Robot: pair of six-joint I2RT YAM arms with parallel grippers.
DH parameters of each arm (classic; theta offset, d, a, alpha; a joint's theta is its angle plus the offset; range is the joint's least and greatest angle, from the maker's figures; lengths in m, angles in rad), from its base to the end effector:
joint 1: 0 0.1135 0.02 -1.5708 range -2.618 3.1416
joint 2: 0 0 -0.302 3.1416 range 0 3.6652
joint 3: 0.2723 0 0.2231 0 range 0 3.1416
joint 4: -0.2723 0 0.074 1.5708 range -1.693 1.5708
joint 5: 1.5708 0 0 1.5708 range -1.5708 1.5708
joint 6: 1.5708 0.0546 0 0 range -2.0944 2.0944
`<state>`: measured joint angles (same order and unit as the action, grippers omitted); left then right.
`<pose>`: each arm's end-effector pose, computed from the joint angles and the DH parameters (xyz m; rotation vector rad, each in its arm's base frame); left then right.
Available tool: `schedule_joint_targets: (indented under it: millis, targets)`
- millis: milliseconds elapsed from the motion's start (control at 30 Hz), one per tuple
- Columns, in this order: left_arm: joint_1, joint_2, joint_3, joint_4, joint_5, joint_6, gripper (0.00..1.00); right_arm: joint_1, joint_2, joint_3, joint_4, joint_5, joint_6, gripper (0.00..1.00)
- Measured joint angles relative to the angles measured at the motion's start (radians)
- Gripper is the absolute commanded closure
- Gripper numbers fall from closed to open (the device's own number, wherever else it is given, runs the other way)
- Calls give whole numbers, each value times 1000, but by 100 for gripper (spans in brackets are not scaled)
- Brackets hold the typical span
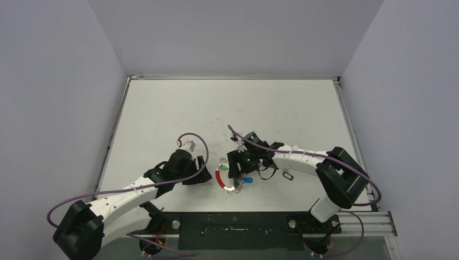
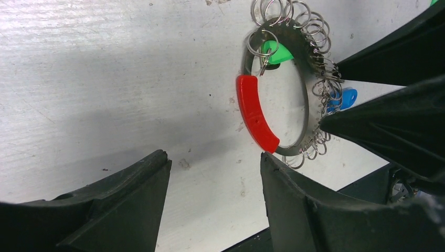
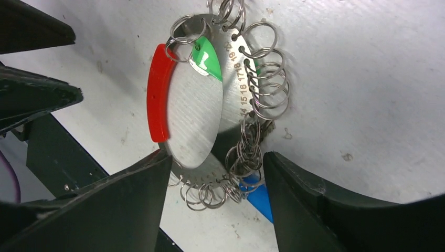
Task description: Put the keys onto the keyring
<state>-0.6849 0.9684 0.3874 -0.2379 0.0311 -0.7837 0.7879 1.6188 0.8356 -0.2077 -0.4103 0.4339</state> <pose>0.1145 -0.0957 0.2007 -0.1088 2.5133 -0.6944 0.1941 0.2260 0.2023 -0.6512 2.6728 0.9379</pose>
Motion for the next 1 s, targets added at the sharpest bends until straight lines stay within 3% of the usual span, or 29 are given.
schedule_joint_targets:
  millis: [200,333,567,700,933,1000]
  targets:
    - [0,54,-31,62,27,-20,42,-3,-86,-19,-17,41,5,29]
    - [0,105,-44,158,56,-44,49,-10,-89,-40,-5,66,16,47]
    - [-30,179,-39,262,79,-49,47,-10,-90,-130,61,57,67,58]
    - [-41,175,-36,257,73,-34,42,7,-94,-166,126,44,100,65]
    - [-42,55,-33,125,5,11,25,75,-129,-232,186,20,178,66]
    - [-39,14,-33,87,-18,23,11,86,-140,-249,199,10,195,64]
